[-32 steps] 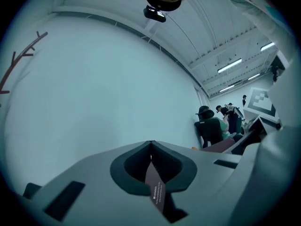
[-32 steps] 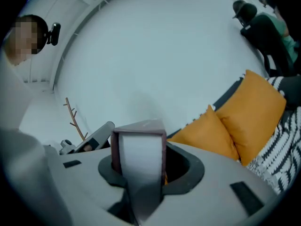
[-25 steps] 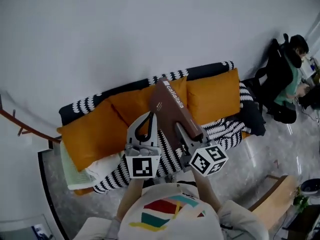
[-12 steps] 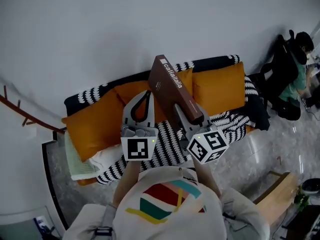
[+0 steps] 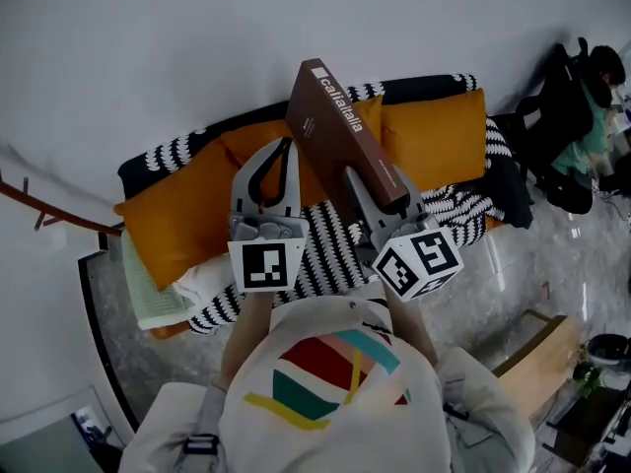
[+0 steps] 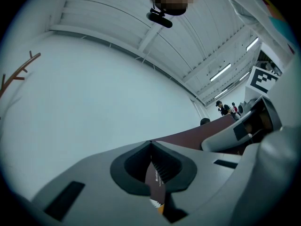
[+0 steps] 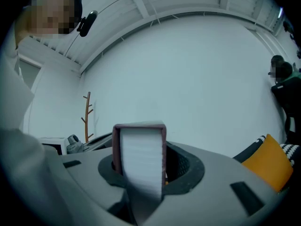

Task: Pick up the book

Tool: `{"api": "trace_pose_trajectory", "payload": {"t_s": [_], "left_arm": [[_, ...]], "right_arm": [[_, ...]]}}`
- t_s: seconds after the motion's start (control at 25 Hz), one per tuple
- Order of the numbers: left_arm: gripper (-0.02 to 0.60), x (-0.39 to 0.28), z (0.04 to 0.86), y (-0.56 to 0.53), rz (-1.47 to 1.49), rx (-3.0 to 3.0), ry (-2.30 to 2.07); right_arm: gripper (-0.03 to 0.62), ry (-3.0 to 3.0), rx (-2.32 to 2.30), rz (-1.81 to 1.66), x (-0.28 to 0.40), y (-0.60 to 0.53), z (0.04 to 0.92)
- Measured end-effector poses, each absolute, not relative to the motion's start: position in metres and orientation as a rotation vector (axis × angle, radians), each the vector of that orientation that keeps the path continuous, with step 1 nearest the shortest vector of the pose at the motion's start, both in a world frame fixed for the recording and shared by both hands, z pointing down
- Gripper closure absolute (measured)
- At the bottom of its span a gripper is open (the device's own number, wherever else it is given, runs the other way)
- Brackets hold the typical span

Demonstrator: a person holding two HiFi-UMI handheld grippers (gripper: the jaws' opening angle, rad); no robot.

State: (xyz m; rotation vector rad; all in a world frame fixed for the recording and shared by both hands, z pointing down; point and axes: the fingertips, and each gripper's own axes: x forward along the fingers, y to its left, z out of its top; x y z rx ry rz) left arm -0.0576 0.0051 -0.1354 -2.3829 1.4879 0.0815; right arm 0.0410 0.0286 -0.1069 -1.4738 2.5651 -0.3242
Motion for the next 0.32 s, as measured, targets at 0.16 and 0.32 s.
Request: {"api": "trace_pose_trajectory", "payload": {"t_s": [0.16,0.32], "left_arm": [[0.574,-0.063,-0.136,0.002,0.087,-2.377,1.493],[0.574,-0.07,-0.135,-0.004,0.108,-2.37,1.51]], "right_arm": [[0.442,2.572,-1.455,-0.315,0.035,0.026,-0.11],[0.442,2.577,-1.434,-0.304,0.028,0.021,-0.111]]}}
